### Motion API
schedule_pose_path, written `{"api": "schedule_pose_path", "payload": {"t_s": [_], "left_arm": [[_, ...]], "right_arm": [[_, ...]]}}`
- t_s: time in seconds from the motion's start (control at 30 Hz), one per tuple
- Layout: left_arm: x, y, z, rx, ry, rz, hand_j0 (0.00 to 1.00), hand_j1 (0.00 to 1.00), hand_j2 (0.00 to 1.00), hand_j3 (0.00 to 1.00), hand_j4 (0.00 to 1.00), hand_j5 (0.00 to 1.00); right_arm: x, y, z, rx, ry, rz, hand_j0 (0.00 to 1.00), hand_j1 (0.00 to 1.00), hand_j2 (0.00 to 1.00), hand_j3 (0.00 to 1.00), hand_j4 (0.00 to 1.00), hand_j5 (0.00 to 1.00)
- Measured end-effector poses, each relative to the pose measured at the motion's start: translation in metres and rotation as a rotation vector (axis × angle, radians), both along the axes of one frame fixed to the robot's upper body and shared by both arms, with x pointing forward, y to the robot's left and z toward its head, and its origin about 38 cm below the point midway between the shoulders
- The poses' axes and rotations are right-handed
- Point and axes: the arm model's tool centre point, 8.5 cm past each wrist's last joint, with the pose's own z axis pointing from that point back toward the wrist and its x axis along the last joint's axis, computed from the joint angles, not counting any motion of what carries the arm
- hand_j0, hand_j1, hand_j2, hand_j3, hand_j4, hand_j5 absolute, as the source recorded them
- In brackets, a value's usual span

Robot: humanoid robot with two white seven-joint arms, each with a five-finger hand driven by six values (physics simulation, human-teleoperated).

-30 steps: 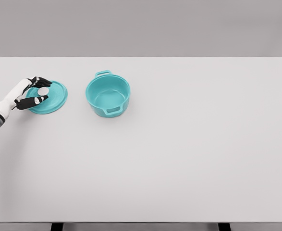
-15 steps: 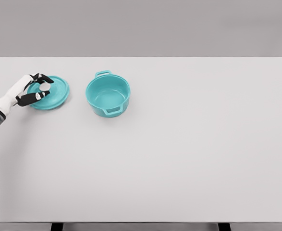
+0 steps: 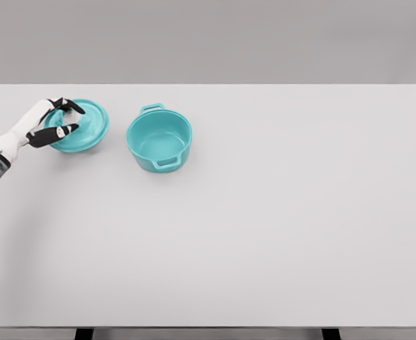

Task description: Cover the pot with left arm

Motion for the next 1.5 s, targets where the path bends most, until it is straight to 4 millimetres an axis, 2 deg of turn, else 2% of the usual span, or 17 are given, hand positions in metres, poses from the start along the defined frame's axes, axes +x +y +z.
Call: {"api": "schedule_pose_path", "payload": {"t_s": [0.4, 0.6, 0.77, 1.23, 1.5], "left_arm": [[0.001, -0.020, 0.025, 0.010, -0.079, -0.064, 0.49, 0.49, 0.49, 0.49, 0.49, 0.49], [-0.005, -0.031, 0.027, 0.017, -0.097, -0.098, 0.49, 0.49, 0.49, 0.49, 0.49, 0.49], [-0.006, -0.040, 0.037, 0.018, -0.129, -0.125, 0.49, 0.49, 0.49, 0.49, 0.49, 0.49], [-0.006, -0.062, 0.033, 0.029, -0.123, -0.178, 0.49, 0.49, 0.49, 0.49, 0.49, 0.49], [-0.004, -0.083, 0.028, 0.017, -0.117, -0.218, 0.49, 0.49, 0.49, 0.49, 0.49, 0.49]], "right_arm": [[0.000, 0.000, 0.000, 0.000, 0.000, 0.000, 1.00, 1.00, 1.00, 1.00, 1.00, 1.00], [0.000, 0.000, 0.000, 0.000, 0.000, 0.000, 1.00, 1.00, 1.00, 1.00, 1.00, 1.00], [-0.001, 0.000, 0.000, 0.000, 0.002, 0.000, 1.00, 1.00, 1.00, 1.00, 1.00, 1.00], [-0.001, 0.000, 0.000, 0.000, 0.001, 0.000, 1.00, 1.00, 1.00, 1.00, 1.00, 1.00], [-0.001, 0.000, 0.000, 0.000, 0.002, 0.000, 1.00, 1.00, 1.00, 1.00, 1.00, 1.00]]}}
